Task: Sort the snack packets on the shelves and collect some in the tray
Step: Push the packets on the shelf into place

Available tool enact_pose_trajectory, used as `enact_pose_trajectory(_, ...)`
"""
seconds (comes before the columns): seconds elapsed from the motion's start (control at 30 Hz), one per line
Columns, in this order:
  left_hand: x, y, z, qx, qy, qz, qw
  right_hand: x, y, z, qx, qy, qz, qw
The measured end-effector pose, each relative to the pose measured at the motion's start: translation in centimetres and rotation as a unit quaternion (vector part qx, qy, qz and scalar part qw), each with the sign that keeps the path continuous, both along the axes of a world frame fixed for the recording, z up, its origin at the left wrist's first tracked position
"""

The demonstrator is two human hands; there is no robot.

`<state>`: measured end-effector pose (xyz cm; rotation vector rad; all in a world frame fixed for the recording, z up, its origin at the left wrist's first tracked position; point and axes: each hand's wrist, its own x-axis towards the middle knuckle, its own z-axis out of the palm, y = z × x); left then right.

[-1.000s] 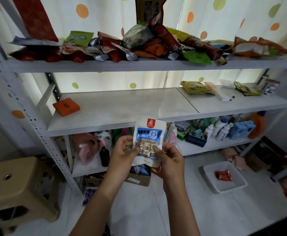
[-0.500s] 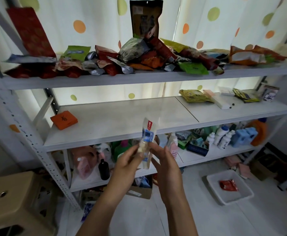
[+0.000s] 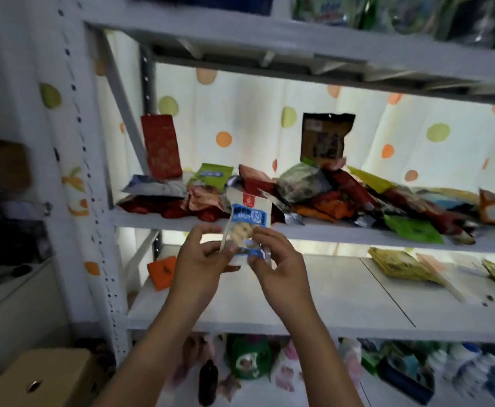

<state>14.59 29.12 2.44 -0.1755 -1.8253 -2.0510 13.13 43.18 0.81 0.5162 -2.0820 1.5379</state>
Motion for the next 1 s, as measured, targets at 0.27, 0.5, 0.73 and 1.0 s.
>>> enact_pose_trajectory(0.27,-9.8,-7.5,6.6,-0.263,0.037,0.095,0.959,-11.8,-5.9,7.6,0.121,0.021,0.011,0.992)
enact_pose_trajectory(0.5,-18.5,-13.1,10.6,-0.453,-0.014,0.101,0.885,-21.3,-11.9,10.2,0.157,-0.086,0.042,0.983)
enact_pose_trajectory(0.73,-29.3,-18.3,11.6,-0.489,-0.101,-0.013,0.866,-31.6,-15.9,12.7,0.166,-0.202,0.018,0.965)
enact_pose_trajectory(1.0,-35.2,-19.6,10.5,-0.581,-0.182,-0.014,0.793,-39.4,-13.3,12.3,0.326,-0.212,-0.130,0.912)
